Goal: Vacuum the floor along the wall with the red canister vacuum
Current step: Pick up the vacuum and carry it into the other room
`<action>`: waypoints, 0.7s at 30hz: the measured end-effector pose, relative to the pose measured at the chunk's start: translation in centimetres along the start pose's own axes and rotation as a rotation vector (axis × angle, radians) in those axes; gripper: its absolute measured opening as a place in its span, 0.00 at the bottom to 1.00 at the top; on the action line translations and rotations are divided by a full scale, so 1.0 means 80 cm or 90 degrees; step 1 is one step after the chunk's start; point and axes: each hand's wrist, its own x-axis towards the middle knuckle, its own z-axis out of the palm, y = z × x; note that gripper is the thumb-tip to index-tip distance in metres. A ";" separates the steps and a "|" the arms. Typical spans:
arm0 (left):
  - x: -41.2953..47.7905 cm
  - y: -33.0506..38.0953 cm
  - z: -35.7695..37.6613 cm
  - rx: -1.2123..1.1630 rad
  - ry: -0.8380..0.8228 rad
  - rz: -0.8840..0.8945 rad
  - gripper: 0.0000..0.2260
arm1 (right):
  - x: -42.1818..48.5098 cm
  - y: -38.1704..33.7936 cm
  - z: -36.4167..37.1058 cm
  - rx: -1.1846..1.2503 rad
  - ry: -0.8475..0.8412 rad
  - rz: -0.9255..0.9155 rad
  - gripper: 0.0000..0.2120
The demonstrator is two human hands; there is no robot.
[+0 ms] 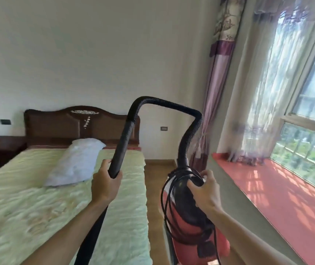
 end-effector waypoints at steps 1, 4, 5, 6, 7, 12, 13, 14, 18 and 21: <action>-0.002 -0.008 -0.014 0.004 0.024 -0.011 0.17 | 0.003 -0.005 0.013 0.003 -0.021 -0.009 0.15; -0.015 -0.034 -0.060 0.029 0.089 -0.047 0.17 | 0.003 -0.026 0.052 0.015 -0.084 -0.038 0.16; -0.020 -0.041 -0.076 0.039 0.110 -0.059 0.17 | 0.001 -0.035 0.065 0.021 -0.106 -0.051 0.16; -0.025 -0.048 -0.094 0.050 0.132 -0.068 0.17 | -0.003 -0.044 0.079 0.029 -0.129 -0.061 0.16; -0.031 -0.053 -0.112 0.064 0.155 -0.076 0.18 | -0.008 -0.054 0.092 0.039 -0.152 -0.070 0.16; -0.069 -0.072 -0.206 0.131 0.263 -0.101 0.17 | -0.050 -0.112 0.157 0.081 -0.272 -0.118 0.17; -0.079 -0.076 -0.226 0.139 0.283 -0.103 0.17 | -0.062 -0.124 0.170 0.092 -0.295 -0.125 0.17; -0.089 -0.079 -0.246 0.148 0.302 -0.105 0.17 | -0.075 -0.135 0.184 0.098 -0.316 -0.131 0.17; -0.137 -0.092 -0.328 0.187 0.369 -0.121 0.16 | -0.131 -0.180 0.237 0.130 -0.402 -0.157 0.17; -0.172 -0.103 -0.386 0.200 0.421 -0.136 0.15 | -0.181 -0.212 0.268 0.142 -0.462 -0.188 0.16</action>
